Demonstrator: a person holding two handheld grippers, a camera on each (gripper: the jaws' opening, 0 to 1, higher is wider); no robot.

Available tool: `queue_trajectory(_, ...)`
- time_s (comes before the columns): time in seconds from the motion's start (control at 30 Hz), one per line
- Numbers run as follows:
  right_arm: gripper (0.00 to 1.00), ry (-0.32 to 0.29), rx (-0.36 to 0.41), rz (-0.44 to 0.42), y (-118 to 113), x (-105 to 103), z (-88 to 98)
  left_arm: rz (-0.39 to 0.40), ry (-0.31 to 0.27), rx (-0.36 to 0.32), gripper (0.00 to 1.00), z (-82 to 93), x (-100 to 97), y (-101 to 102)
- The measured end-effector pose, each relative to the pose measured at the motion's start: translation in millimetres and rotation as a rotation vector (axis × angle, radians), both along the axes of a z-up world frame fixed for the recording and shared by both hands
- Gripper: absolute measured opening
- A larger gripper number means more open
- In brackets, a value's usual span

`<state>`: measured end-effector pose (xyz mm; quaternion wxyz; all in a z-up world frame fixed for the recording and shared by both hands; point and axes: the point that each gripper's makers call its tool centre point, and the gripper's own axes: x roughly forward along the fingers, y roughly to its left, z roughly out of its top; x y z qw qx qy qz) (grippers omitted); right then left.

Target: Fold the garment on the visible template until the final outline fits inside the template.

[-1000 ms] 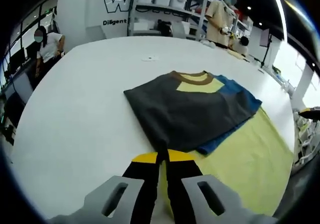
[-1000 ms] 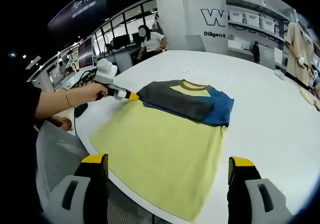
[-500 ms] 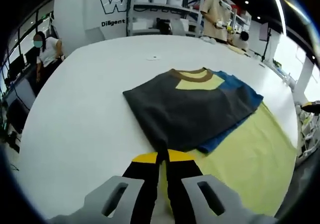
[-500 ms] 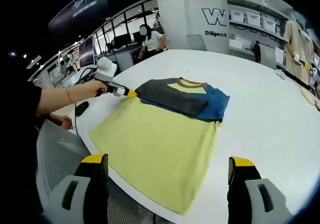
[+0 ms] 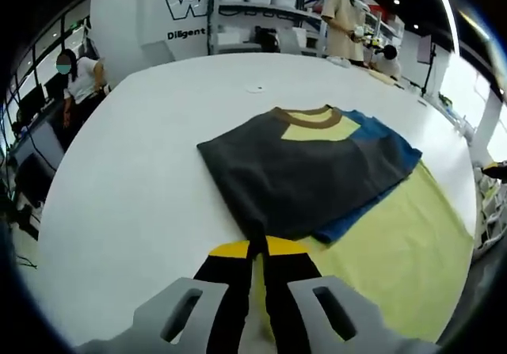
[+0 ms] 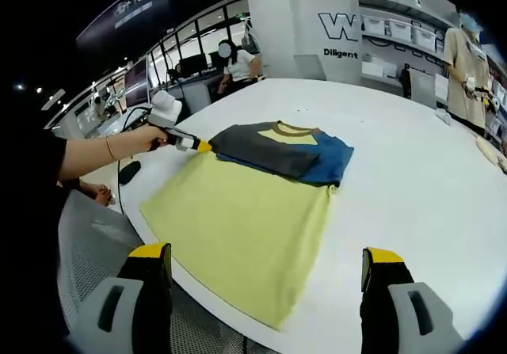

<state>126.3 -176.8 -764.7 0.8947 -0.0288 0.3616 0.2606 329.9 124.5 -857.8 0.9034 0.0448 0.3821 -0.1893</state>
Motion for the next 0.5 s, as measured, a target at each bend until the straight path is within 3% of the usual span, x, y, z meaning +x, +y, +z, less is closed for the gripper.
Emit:
queue_trajectory(0.27,0.99,-0.009,0.003,0.011,2.9,1.2,2.3,0.020,0.000,-0.030,0.09,0.9,0.6,2.0)
queue_trajectory(0.37,0.99,-0.011,0.003,0.014,3.1,1.0,2.5,0.011,-0.007,-0.042,0.16,4.3,-0.2,1.5)
queue_trajectory(0.5,0.99,-0.015,0.000,0.022,4.2,1.3,2.9,0.002,-0.036,-0.039,0.33,12.7,-0.9,0.4)
